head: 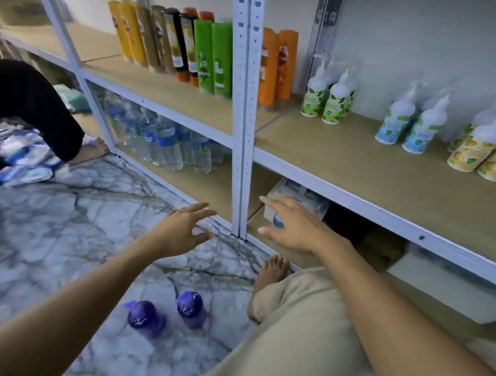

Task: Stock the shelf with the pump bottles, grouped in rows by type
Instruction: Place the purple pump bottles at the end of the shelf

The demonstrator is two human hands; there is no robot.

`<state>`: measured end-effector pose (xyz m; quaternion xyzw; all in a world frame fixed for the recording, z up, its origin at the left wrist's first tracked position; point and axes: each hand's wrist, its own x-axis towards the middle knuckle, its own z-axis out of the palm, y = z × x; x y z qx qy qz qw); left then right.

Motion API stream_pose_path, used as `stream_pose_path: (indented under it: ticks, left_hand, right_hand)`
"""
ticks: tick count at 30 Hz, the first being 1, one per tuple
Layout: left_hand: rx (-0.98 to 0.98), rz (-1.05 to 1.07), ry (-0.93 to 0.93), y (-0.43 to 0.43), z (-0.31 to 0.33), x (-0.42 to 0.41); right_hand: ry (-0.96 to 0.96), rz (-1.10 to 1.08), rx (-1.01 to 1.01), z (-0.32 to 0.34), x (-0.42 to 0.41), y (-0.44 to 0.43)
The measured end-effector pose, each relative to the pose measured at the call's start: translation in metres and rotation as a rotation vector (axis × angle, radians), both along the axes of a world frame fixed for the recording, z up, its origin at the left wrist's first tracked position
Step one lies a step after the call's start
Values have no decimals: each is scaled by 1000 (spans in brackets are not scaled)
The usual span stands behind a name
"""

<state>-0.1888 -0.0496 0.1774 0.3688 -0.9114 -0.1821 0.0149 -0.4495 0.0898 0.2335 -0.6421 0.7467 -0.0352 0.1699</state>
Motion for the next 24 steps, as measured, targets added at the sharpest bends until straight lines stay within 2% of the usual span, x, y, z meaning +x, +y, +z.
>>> stream_pose_path:
  ticks: [5,10,16,24]
  left_hand:
    - [131,242,-41,26,-53,117]
    - [276,430,-49,48,-106,183]
    - [317,488,12,58,-148,203]
    - [347,436,-15,37,-166,199]
  right_hand:
    - [-87,220,170,-46,85,-20]
    - [-82,345,355,-92,142,-46]
    - [-53,362,529,-154,178,-68]
    - [-181,247,596,-205,188,-90]
